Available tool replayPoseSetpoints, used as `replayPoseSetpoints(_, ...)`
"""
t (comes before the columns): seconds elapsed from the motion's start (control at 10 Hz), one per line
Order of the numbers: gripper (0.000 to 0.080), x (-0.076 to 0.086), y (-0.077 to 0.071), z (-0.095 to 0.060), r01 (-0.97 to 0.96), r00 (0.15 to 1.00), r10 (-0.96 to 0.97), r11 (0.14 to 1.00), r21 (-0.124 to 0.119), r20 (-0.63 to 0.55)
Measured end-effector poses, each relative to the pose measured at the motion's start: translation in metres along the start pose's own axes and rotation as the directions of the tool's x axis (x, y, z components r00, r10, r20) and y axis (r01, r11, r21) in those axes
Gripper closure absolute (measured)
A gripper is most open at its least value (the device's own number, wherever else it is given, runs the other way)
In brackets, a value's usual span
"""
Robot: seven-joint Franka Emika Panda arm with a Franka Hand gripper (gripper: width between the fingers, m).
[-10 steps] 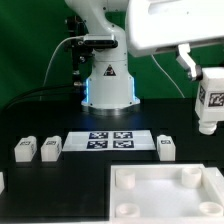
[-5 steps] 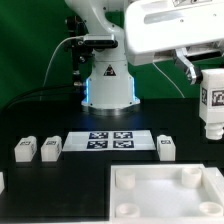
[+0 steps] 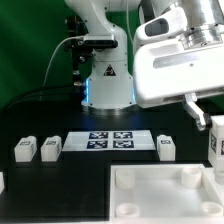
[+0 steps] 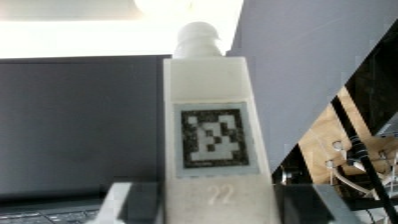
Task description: Assemble one leg
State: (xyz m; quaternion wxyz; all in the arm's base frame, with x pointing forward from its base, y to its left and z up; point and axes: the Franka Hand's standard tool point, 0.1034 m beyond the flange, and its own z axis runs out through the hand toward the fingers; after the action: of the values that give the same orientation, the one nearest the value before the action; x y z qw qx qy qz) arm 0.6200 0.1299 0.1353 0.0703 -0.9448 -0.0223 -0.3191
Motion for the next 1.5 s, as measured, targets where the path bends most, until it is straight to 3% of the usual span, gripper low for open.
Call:
replayPoseSetpoints(0.2,0.0505,-0.009,0.005,0.010,-0.007,1.000,0.007,1.000,-0.004,0.016)
replayPoseSetpoints(1.5,0.0504,-0.029,0.023,0.028,0.001,0.999,0.000,1.000,-0.024,0.034)
